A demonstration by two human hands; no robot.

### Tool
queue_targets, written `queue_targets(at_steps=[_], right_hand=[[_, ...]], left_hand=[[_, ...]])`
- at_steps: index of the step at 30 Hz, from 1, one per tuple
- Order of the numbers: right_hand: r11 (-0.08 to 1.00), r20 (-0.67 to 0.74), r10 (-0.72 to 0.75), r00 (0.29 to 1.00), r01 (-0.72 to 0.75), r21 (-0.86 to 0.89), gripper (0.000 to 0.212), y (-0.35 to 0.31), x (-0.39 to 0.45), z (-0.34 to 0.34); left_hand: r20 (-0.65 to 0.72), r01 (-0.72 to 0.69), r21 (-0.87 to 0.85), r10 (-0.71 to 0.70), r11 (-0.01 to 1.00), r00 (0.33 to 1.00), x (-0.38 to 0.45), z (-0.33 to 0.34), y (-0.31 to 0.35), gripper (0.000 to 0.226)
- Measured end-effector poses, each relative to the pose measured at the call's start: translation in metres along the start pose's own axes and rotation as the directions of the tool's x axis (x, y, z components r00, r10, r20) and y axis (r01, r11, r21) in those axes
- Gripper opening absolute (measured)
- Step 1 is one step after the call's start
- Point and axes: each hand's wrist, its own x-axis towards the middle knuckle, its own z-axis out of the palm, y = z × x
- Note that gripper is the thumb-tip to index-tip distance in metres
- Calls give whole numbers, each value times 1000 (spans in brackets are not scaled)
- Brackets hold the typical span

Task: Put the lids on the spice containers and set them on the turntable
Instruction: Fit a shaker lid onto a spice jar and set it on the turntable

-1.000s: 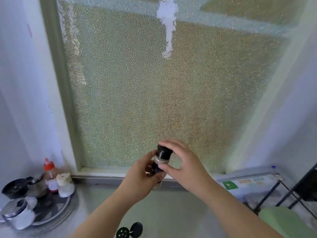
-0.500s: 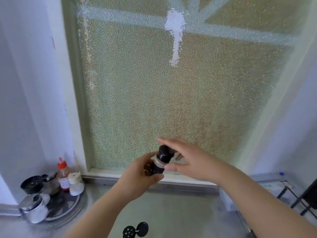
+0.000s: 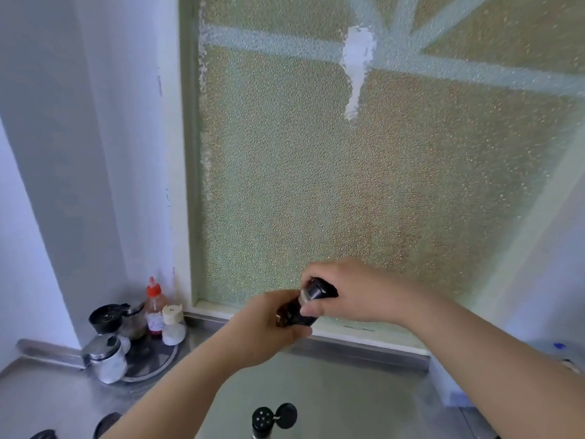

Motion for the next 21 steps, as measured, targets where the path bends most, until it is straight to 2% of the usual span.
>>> queue_targets(at_steps=[2, 4, 7, 10, 12, 15, 16, 19, 21], right_hand=[[999, 32, -31, 999, 32, -11, 24, -7, 2, -3], [996, 59, -72, 996, 74, -39, 29, -14, 3, -5], [986, 89, -134, 987, 141, -86, 36, -28, 3, -5], [964, 126, -227, 966, 241, -110, 37, -41, 3, -5], [973, 166, -208, 964, 222, -68, 39, -45, 2, -11], [996, 226, -92, 970, 88, 30, 62, -42, 1, -24], [997, 229, -72, 971, 72, 9, 61, -41, 1, -26], [987, 174, -43, 984, 69, -145, 33, -42, 7, -17], [993, 97, 38, 995, -27, -115, 27, -43, 13, -4]], left_hand=[[64, 37, -97, -31, 995, 997, -5, -8, 0, 24], [148, 69, -196, -40, 978, 988, -9, -16, -2, 19], [298, 97, -383, 23, 918, 954, -16, -24, -7, 10], [374, 129, -504, 81, 854, 924, -22, -31, -14, 27], [398, 147, -551, 104, 822, 912, -26, -34, -16, 38], [334, 146, -560, 60, 816, 941, -29, -32, -16, 28], [299, 141, -549, 37, 824, 953, -29, -29, -17, 24], [169, 119, -419, -51, 900, 984, -29, -25, -14, 12], [44, 101, -221, -94, 970, 995, -28, -21, -13, 20]])
